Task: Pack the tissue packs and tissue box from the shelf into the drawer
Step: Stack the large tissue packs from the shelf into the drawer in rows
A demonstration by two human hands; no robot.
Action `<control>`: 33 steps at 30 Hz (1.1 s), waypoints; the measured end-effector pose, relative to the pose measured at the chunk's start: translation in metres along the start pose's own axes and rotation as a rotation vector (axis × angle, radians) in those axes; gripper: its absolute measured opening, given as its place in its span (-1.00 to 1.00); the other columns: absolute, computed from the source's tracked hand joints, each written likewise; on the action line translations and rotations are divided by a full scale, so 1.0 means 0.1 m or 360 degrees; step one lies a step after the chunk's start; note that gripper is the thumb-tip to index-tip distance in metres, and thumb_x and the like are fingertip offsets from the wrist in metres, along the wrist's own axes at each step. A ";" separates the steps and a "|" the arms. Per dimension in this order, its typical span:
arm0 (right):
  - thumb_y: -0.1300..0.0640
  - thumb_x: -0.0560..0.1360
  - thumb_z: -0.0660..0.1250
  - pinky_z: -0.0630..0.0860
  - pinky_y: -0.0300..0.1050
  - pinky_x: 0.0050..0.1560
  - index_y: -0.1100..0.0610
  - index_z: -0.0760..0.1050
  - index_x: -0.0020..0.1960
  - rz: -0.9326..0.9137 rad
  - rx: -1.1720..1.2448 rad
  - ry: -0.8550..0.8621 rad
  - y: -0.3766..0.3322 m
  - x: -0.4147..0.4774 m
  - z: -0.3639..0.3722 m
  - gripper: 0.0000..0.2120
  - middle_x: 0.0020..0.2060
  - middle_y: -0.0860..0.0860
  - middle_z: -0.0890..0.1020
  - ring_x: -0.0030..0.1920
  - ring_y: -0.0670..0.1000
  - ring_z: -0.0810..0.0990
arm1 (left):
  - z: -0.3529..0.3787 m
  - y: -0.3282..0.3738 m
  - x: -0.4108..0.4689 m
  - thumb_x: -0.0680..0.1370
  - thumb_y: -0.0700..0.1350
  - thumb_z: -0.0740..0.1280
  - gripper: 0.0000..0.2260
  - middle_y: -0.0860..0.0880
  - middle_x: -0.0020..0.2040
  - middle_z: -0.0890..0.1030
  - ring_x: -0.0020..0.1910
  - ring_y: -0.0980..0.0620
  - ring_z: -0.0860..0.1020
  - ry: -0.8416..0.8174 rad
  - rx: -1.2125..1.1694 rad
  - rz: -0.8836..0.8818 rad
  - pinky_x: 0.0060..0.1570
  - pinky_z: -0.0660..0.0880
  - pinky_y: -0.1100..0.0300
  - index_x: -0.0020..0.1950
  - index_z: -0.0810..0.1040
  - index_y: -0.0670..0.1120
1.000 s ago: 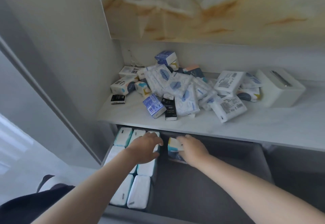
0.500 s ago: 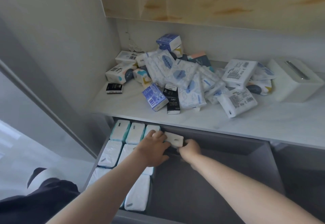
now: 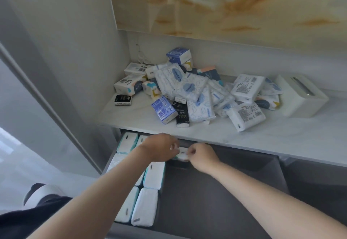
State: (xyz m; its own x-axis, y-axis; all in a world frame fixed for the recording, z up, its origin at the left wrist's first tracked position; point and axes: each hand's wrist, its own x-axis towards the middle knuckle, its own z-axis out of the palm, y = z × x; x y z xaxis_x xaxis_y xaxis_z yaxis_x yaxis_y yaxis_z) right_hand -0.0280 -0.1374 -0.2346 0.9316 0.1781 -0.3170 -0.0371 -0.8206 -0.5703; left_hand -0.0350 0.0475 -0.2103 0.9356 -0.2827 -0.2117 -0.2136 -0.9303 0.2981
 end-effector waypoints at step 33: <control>0.19 0.39 0.37 0.23 0.05 0.21 0.08 0.47 0.21 -0.0969 -0.1645 0.0628 -2.06 1.90 -0.10 -0.61 0.15 0.03 0.59 0.23 0.13 0.42 | -0.74 -1.72 0.95 0.46 0.03 0.43 -0.45 -0.21 0.39 0.26 0.29 -0.24 0.33 0.1049 -0.0183 -0.0747 0.22 0.38 0.00 0.41 0.40 -0.03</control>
State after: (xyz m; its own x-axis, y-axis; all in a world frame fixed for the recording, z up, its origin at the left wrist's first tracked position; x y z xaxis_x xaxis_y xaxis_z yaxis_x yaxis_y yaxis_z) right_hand 0.1603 0.0602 -0.1698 0.7490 0.6482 0.1369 0.5684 -0.7349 0.3699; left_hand 0.1118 0.1981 -0.2128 0.9012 0.3595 0.2421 0.2385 -0.8777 0.4156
